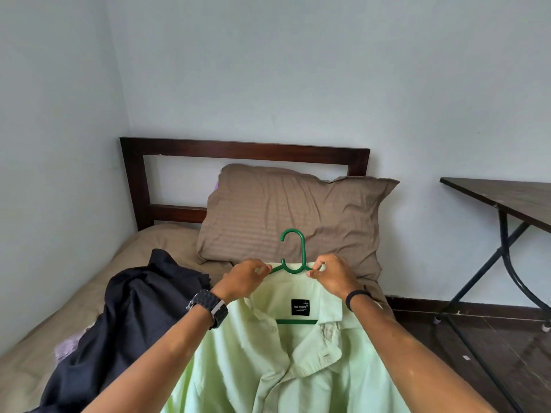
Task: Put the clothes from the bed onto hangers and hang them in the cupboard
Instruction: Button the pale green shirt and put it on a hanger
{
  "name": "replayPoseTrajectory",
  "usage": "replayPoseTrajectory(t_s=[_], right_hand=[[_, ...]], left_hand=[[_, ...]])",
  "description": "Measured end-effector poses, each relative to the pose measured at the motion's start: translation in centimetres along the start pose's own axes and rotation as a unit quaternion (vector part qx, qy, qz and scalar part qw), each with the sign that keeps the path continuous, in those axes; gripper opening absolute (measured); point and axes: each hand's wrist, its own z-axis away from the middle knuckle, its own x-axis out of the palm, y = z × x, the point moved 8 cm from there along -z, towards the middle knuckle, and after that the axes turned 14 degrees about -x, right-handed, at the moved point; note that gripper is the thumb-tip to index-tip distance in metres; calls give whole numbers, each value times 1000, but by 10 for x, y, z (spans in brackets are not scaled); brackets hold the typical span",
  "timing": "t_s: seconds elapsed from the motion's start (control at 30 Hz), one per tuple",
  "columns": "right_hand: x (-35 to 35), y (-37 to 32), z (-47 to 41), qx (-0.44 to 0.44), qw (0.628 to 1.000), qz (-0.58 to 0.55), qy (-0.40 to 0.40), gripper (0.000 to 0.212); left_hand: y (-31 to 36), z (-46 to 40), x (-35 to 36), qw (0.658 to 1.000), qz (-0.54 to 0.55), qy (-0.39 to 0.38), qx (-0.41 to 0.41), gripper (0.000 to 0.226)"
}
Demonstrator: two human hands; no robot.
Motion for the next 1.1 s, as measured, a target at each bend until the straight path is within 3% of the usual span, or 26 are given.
replayPoseTrajectory(t_s=[0.13, 0.27, 0.33, 0.4, 0.5, 0.6, 0.73, 0.87, 1.0, 1.1], right_hand=[[-6, 11, 7, -1, 985, 170, 12, 16], [11, 26, 16, 45, 983, 173, -43, 17], [21, 39, 17, 71, 988, 123, -67, 16], [29, 57, 21, 128, 989, -11, -70, 21], [32, 84, 24, 225, 954, -198, 1, 29], [44, 107, 25, 274, 909, -311, 45, 28], [74, 124, 28, 304, 888, -342, 52, 27], [100, 136, 35, 317, 877, -355, 74, 28], [109, 141, 33, 267, 911, -305, 71, 27], [96, 120, 30, 149, 970, -181, 63, 23]], left_hand=[[5, -1, 22, 975, -221, -35, -13, 47], [8, -7, 46, 981, -177, -65, -51, 41], [12, -14, 53, 992, -88, -65, -69, 30], [10, -24, 61, 995, 11, -57, -82, 18], [-2, -36, 74, 990, 95, -29, -97, 24], [-17, -48, 91, 982, 146, -8, -116, 30], [-24, -58, 115, 982, 154, 30, -109, 29], [-26, -58, 152, 987, 129, -11, -97, 38], [-31, -60, 164, 993, 107, -28, -50, 43], [-37, -60, 168, 994, 105, -24, -27, 33]])
